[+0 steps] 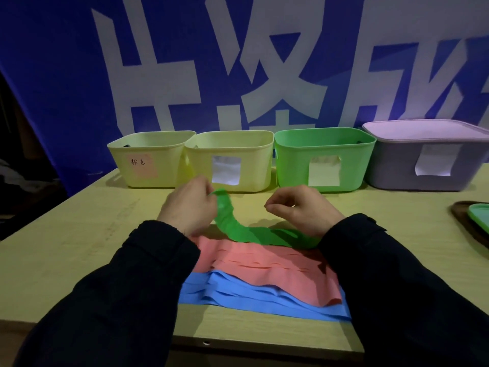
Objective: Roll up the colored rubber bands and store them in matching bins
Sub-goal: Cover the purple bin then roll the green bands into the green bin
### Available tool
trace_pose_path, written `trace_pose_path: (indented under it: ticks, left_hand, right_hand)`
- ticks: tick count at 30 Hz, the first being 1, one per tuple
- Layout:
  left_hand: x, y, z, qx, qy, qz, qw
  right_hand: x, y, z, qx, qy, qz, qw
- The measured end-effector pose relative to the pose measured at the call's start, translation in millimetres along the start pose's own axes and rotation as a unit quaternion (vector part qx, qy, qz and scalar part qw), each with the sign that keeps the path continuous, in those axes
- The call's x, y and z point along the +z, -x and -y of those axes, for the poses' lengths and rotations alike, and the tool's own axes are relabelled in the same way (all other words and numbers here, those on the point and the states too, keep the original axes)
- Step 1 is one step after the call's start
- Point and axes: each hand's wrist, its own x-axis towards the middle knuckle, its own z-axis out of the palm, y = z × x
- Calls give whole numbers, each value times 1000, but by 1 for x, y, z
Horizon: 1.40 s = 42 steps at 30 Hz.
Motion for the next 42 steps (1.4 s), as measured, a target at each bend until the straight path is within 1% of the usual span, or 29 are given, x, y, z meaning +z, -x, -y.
trace_pose_path:
  ticks: [1, 2, 4, 5, 7, 9, 10, 12, 16, 19, 22, 25, 26, 28, 31, 33, 35, 36, 38, 42]
  left_hand:
    - [-2, 1, -15, 32, 68, -8, 997]
    - [-4, 2, -30, 62, 148, -7, 987]
    - [1, 4, -57, 110, 306, 10, 946]
    - [6, 3, -67, 128, 364, 18, 922]
    - [17, -1, -81, 148, 438, 21, 886]
    - [30, -7, -89, 146, 477, 8, 866]
    - [37, -10, -89, 140, 493, 3, 859]
    - [52, -13, -88, 125, 525, 2, 842]
    - [70, -14, -81, 110, 546, -6, 830]
    - [72, -17, -74, 90, 585, 5, 806]
    - [71, -17, -73, 90, 598, 4, 797]
    - [70, -14, -76, 66, 625, 21, 778]
    - [70, -13, -76, 54, 626, 34, 778]
    - [72, -11, -76, 56, 612, 62, 786]
    - [71, -11, -76, 84, 606, 52, 789]
    - [70, -12, -74, 106, 581, 43, 806]
    - [70, -14, -72, 137, 539, 34, 830]
    - [70, -15, -70, 148, 526, 34, 837]
    - [67, -16, -69, 159, 525, 34, 835]
    - [59, -16, -70, 168, 566, 18, 807]
  right_hand:
    - [-1, 0, 0, 2, -18, -13, 1000]
    - [-1, -1, 0, 1, -44, -29, 999]
    - [-5, -1, 2, -7, -147, -56, 988]
    - [-7, -1, 3, -11, -220, -62, 973]
    - [-13, -1, 3, 0, -355, -72, 932]
    - [-18, 0, 0, 34, -436, -84, 896]
    - [-19, 0, -3, 41, -448, -91, 888]
    - [-20, 3, -7, 32, -445, -93, 890]
    - [-22, 6, -3, 51, -398, -83, 912]
    - [-16, 5, -1, 33, -370, -104, 922]
    - [-14, 6, 5, 39, -379, -129, 915]
    - [-14, 6, 10, 47, -416, -170, 892]
    - [-15, 7, 12, 51, -428, -181, 884]
    - [-13, 8, 14, 54, -436, -189, 878]
    - [-12, 8, 14, 43, -401, -182, 897]
    - [-14, 8, 14, 28, -382, -181, 906]
    - [-17, 8, 13, 18, -383, -175, 907]
    - [-18, 8, 13, 15, -383, -168, 908]
    - [-20, 7, 11, 4, -389, -158, 908]
    - [-24, 6, 12, -17, -400, -153, 903]
